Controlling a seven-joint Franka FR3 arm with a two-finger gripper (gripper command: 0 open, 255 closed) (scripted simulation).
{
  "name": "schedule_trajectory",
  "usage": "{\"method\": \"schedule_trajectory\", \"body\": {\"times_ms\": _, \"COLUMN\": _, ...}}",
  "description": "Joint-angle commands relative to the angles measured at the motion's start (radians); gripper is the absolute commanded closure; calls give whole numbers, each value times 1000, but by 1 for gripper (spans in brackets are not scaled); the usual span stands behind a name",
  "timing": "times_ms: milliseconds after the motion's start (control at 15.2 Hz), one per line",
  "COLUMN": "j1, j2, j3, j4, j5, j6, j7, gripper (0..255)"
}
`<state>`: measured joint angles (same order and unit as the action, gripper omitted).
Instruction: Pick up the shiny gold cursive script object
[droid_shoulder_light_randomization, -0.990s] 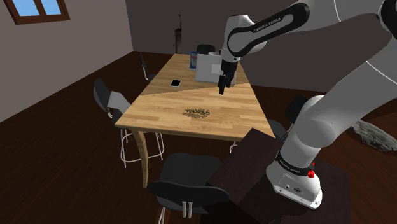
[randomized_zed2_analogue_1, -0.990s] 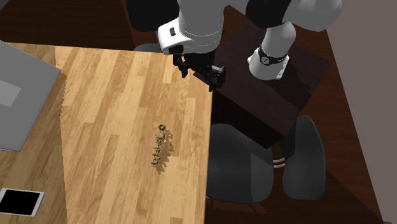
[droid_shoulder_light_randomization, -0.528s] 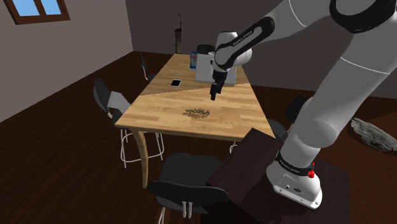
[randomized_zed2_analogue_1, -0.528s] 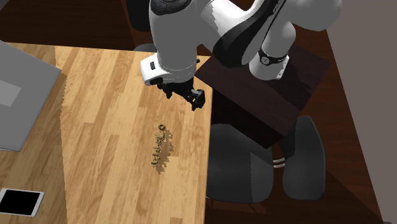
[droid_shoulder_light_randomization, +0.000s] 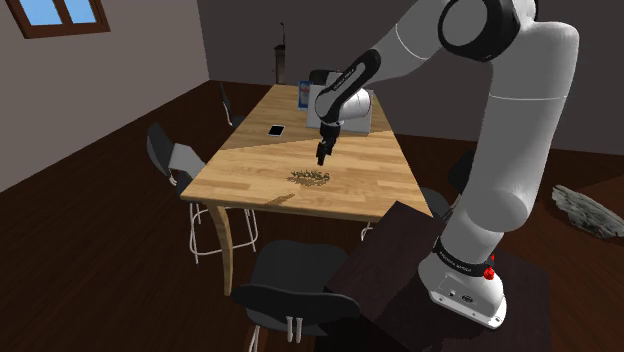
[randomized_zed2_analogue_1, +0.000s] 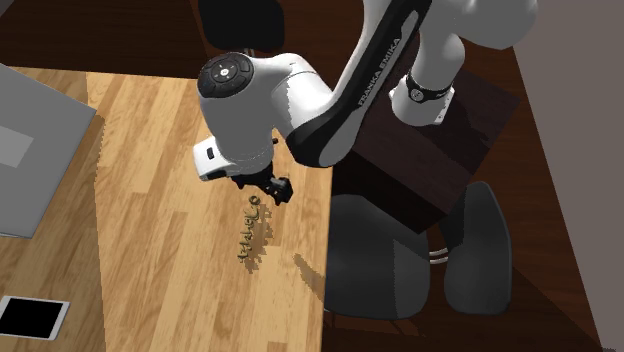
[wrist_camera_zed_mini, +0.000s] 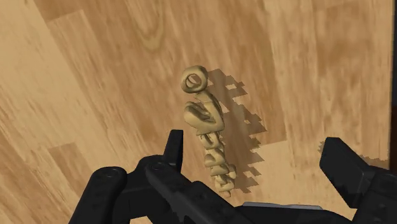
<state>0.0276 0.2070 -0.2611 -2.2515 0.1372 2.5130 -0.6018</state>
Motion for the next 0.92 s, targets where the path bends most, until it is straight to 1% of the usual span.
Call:
{"method": "schedule_trajectory", "body": {"times_ms": 0, "j1": -16, "j2": 87, "j3": 17, "j4": 57, "j5": 47, "j6": 30, "j7": -50, "gripper": 0}}
{"method": "schedule_trajectory", "body": {"times_ms": 264, "j1": -59, "j2": 246, "j3": 61, "j4": 193, "j5": 111, "j6": 58, "j7": -125, "gripper": 0}}
{"method": "schedule_trajectory", "body": {"times_ms": 858, "j1": -83, "j2": 343, "j3": 92, "j4": 216, "j5": 146, "j6": 131, "j7": -156, "gripper": 0}}
